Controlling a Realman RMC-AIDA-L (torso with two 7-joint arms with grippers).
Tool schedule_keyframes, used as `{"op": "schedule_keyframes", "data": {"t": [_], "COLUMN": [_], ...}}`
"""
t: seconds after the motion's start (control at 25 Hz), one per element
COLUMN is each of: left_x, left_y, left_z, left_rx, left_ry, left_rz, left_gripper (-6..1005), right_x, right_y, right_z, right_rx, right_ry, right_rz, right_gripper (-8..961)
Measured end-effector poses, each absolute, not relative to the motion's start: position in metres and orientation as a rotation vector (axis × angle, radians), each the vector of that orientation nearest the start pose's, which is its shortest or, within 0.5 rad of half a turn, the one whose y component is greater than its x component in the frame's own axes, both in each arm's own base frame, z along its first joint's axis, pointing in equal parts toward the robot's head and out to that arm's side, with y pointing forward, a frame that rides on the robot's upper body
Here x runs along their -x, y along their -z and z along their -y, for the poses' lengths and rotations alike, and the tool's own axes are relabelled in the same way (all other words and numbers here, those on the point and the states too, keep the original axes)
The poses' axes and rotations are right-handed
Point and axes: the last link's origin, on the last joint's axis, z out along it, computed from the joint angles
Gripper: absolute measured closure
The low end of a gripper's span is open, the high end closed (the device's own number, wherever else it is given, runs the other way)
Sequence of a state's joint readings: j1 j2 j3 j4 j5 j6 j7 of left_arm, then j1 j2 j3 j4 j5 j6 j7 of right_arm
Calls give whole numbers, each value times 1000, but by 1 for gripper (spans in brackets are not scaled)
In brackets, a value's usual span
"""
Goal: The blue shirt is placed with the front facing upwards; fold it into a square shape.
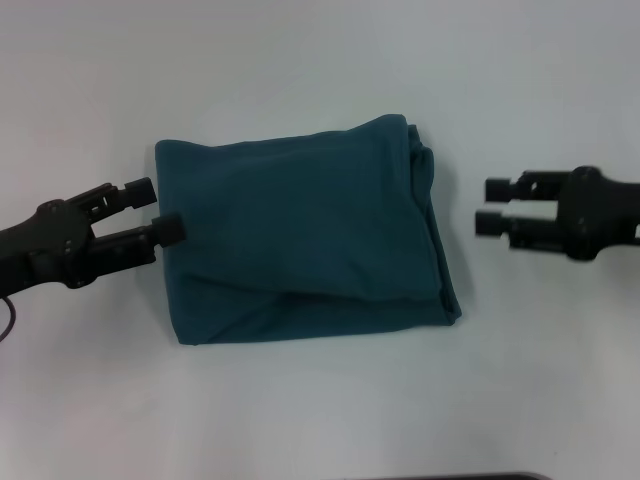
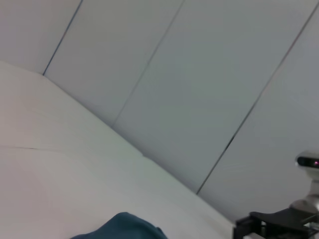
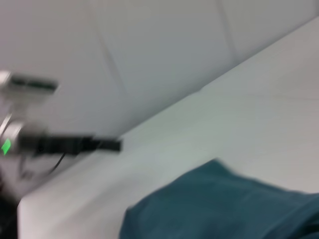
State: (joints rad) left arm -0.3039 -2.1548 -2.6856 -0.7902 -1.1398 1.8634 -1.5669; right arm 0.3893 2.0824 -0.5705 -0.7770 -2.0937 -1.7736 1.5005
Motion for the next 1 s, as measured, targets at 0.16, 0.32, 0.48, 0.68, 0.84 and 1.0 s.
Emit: {"op": "schedule_keyframes", "data": {"t": [0.16,0.32,0.48,0.68,0.84,1.0], "left_x": [299,307,317,330,337,338], "left_y": [-24,-23,-18,-13,0,14], "left_z": [-243,-234,-217,-195,-187,-187], "left_rx": [2493,2493,2549,2551,2521,2525], "left_ry": [1076,1037,963,900,881,872], "left_rz": [1059,1023,958,874,810,797], "left_gripper": [81,82,85,88,91,94], "right_x": [-297,-294,-295,-298,-296,-295], "right_y": [-35,-36,-33,-33,-36,-27], "right_z": [-285,-296,-297,-296,-300,-299], "right_rx": [2600,2561,2584,2632,2624,2669], "right_ry": [-832,-832,-760,-643,-640,-552], "right_rz": [-1006,-1122,-1180,-1201,-1209,-1277], "right_gripper": [367,368,365,361,361,362]}}
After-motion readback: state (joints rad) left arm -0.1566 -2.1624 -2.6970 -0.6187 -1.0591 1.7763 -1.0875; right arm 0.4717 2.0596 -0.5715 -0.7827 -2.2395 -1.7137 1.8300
